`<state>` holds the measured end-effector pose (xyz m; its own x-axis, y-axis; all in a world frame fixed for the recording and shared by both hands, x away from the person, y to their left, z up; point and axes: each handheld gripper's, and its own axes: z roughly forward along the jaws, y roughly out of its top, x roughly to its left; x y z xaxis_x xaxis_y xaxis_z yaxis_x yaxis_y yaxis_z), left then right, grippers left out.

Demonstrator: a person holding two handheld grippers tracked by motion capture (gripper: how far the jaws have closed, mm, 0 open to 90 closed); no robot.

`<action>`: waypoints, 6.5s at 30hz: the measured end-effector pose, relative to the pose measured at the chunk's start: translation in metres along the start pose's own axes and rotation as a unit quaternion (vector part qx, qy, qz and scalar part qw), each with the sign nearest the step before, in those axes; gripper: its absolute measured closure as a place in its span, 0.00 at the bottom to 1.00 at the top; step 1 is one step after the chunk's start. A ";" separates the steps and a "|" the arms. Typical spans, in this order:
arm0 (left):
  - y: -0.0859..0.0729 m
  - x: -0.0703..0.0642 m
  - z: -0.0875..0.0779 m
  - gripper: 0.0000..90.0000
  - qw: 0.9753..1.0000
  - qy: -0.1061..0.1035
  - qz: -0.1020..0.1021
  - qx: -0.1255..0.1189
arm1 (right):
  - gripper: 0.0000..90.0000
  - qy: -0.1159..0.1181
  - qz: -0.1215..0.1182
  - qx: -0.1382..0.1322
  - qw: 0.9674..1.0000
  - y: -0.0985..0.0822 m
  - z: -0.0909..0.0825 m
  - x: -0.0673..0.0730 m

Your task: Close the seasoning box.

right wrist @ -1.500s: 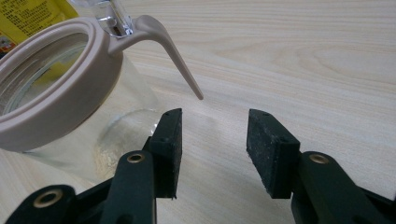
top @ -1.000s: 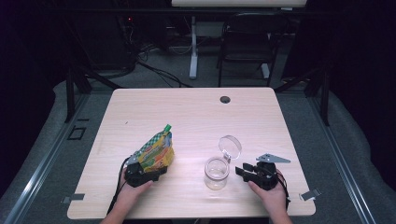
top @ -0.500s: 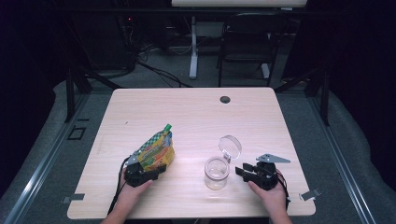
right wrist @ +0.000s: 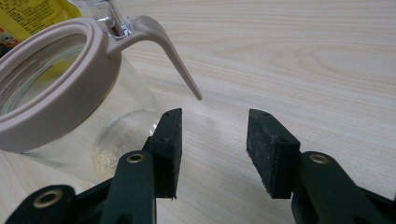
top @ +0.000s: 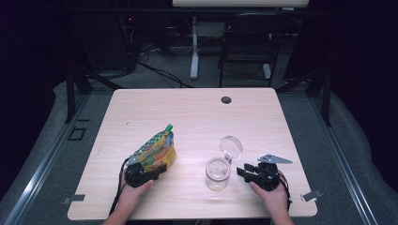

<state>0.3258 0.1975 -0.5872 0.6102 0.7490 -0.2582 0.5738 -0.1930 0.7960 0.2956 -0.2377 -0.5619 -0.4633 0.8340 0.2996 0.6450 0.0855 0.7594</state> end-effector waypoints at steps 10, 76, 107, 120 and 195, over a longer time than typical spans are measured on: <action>0.000 0.000 -0.001 0.61 1.000 -0.001 0.004 -0.002 | 0.62 0.000 0.000 -0.002 1.000 0.000 0.000 0.000; 0.026 -0.026 -0.050 0.61 0.989 0.079 0.119 -0.035 | 0.61 -0.023 -0.063 -0.062 0.996 0.007 -0.029 0.023; 0.025 -0.049 -0.038 0.61 0.974 0.104 0.200 0.003 | 0.84 -0.084 -0.211 -0.086 0.970 0.023 -0.056 0.067; 0.024 -0.061 -0.032 0.61 0.949 0.148 0.279 0.021 | 0.85 -0.118 -0.359 -0.085 0.922 0.014 -0.045 0.106; 0.045 -0.105 0.003 0.61 0.793 0.270 0.533 0.118 | 0.99 -0.218 -0.611 -0.093 0.755 -0.017 -0.004 0.157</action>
<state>0.2892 0.1085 -0.5265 0.5313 0.2303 0.8153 0.0140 -0.9646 0.2634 0.2095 -0.1107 -0.5249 -0.3728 0.2978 -0.8788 -0.2172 0.8928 0.3947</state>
